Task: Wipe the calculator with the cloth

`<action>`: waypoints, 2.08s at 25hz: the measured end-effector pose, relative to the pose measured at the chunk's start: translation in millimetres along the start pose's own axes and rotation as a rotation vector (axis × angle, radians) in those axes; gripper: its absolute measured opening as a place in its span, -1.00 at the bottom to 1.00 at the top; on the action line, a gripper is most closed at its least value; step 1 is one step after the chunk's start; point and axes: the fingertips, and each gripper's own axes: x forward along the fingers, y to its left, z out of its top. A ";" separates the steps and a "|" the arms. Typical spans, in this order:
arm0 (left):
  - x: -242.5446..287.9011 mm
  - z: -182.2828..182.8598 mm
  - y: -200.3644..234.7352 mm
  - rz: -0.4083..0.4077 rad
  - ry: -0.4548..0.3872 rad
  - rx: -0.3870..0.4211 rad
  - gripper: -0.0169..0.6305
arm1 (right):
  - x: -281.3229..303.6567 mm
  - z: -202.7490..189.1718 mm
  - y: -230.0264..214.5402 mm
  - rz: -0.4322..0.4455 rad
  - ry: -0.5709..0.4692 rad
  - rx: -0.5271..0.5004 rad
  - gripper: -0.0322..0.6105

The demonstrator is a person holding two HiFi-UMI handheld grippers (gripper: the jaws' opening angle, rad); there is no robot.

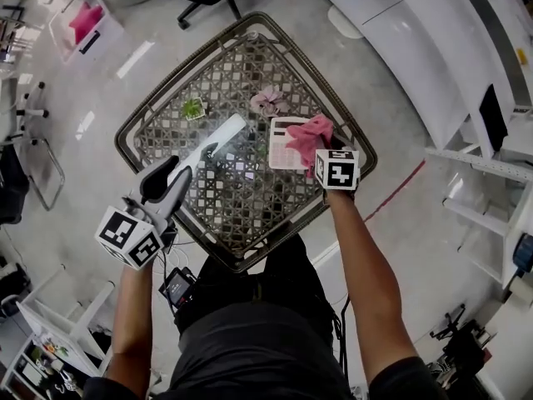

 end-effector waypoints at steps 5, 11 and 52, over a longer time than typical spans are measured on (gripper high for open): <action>3.3 1.5 -0.6 -0.012 0.004 0.004 -0.51 | 0.7 -14.6 -0.2 0.020 -0.026 0.310 -0.70; 0.5 3.3 5.7 -0.016 0.007 0.006 -0.51 | 2.1 -20.7 9.3 0.018 -0.038 0.470 -0.70; -35.9 -2.6 45.7 0.035 -0.024 -0.035 -0.51 | 15.3 -8.2 113.9 0.149 0.078 -0.636 -0.70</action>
